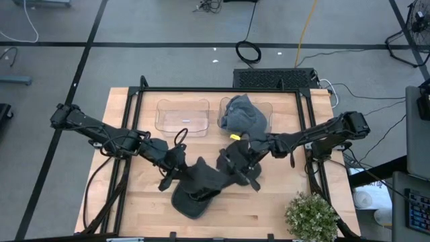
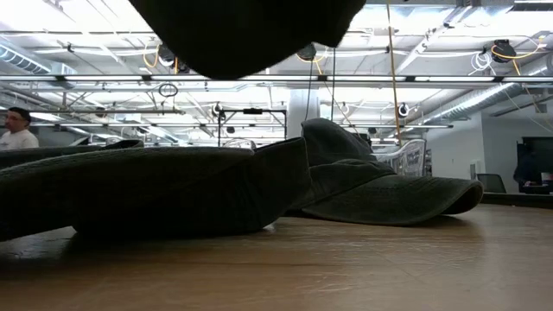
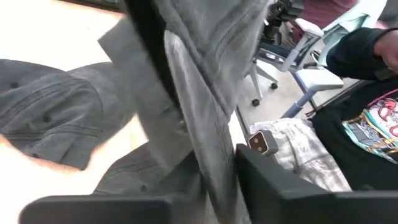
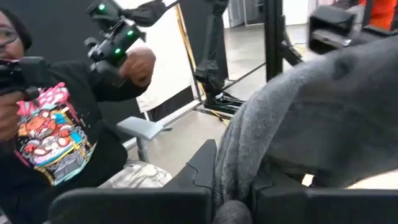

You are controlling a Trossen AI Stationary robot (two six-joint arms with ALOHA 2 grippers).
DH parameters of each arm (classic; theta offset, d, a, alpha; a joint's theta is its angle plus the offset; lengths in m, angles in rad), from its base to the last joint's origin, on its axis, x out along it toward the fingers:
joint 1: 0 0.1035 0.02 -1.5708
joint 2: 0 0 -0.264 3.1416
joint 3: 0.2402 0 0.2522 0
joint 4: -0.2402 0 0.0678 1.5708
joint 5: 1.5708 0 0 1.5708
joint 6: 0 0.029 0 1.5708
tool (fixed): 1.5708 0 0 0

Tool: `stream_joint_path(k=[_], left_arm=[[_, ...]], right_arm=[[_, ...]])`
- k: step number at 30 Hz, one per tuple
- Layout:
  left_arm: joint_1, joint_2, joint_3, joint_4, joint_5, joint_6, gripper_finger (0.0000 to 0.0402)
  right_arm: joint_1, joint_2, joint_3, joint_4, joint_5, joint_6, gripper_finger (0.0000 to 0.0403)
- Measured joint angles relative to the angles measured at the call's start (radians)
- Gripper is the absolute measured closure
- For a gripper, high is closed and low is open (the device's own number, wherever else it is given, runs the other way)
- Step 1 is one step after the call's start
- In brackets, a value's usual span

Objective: Pick & Place hat
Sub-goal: Put the bottom right black cap into the left transparent bin

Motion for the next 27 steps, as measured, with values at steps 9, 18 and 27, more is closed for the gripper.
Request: stream_joint_path(k=[9, 18, 27], left_arm=[[0.017, -0.173, 0.001, -0.07, -0.156, 0.052, 0.0171], [0.016, -0.241, 0.001, -0.135, -0.58, -0.225, 0.0132], [0.046, -0.231, 0.001, -0.071, -0.697, -0.308, 0.0157]], right_arm=[[0.0, -0.007, -0.001, -0.006, 0.222, 0.03, 0.0391], [0.015, -0.042, -0.004, 0.289, 0.792, -0.255, 0.0391], [0.014, -0.042, -0.004, 0.543, 0.86, -0.381, 0.0391]])
